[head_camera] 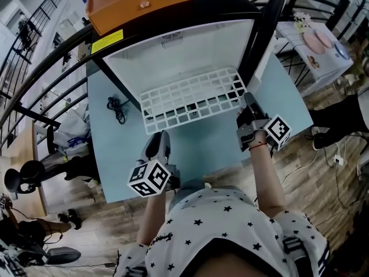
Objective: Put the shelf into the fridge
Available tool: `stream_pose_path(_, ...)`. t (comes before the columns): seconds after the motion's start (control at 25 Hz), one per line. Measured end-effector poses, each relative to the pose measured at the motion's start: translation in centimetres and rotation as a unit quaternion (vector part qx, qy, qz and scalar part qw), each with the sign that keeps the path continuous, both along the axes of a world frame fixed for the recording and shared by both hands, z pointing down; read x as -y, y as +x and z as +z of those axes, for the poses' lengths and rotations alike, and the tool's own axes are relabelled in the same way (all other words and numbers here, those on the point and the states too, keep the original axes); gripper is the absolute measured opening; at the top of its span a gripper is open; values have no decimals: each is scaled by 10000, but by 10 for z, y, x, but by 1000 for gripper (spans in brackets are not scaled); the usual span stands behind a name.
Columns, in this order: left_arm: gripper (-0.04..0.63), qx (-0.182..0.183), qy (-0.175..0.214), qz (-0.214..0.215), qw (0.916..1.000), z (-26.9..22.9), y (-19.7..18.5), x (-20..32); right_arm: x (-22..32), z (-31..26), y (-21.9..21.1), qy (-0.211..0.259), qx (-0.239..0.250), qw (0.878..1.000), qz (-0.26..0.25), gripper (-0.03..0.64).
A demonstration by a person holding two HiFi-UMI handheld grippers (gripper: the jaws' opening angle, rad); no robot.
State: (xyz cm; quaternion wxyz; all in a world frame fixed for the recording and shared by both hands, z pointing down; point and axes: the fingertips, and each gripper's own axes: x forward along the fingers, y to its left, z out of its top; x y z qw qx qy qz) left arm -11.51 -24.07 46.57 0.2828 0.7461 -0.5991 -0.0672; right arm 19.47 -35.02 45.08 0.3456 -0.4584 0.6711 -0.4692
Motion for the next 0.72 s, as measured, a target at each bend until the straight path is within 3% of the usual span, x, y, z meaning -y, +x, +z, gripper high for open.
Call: stream_pose_path(0.72, 83, -80, 9, -62, 9999, -3, 0, 1, 2, 4, 0, -129, 247, 9996, 31, 44)
